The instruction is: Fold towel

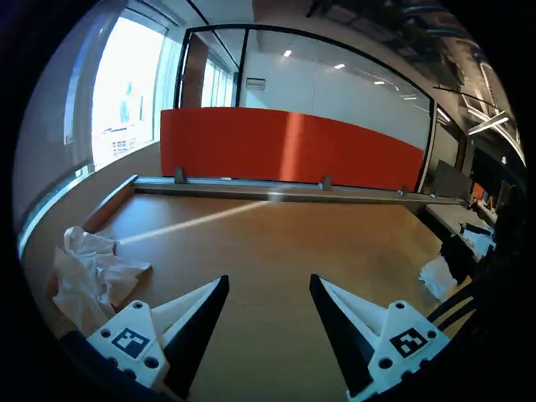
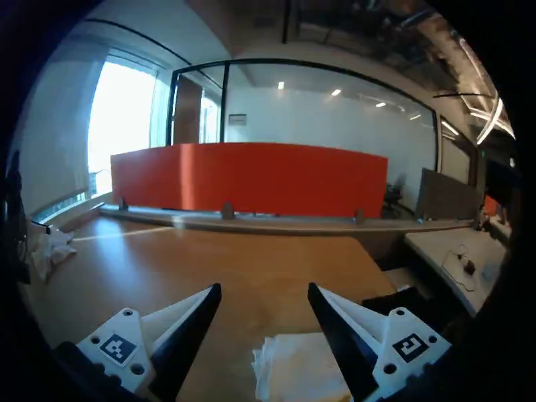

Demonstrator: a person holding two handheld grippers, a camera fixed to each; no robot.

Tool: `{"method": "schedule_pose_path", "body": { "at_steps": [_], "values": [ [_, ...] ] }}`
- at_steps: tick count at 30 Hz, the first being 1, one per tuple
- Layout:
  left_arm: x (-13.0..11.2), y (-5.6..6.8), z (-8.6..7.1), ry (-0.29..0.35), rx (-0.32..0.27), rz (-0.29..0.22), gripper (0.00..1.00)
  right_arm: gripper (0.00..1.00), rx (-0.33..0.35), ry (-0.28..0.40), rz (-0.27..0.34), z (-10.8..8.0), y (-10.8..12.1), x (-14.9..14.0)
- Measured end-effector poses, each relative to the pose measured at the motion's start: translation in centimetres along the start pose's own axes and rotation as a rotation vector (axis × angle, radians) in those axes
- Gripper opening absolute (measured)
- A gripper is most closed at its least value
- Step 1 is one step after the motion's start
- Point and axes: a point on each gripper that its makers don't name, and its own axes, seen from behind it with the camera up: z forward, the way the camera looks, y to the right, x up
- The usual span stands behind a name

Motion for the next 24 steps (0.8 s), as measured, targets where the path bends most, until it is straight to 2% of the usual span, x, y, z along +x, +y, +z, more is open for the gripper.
{"method": "schedule_pose_path", "body": {
  "at_steps": [5, 9, 18, 24],
  "values": [
    [1.0, -0.8, 0.5, 0.047, 0.018, -0.002, 0.89, 1.00, -0.022, 0.058, 0.015, 0.1, -0.4, 2.3],
    [1.4, -1.6, 0.9, 0.070, 0.037, -0.003, 0.89, 1.00, -0.018, 0.089, 0.008, 0.1, -1.6, 3.6],
    [2.6, -3.3, 1.1, 0.127, 0.073, 0.011, 0.89, 1.00, -0.001, 0.129, -0.017, 0.8, -6.5, 5.8],
    [3.6, -3.8, 1.1, 0.160, 0.079, 0.019, 0.89, 1.00, -0.002, 0.157, -0.010, 1.1, -9.7, 7.6]
  ]
}}
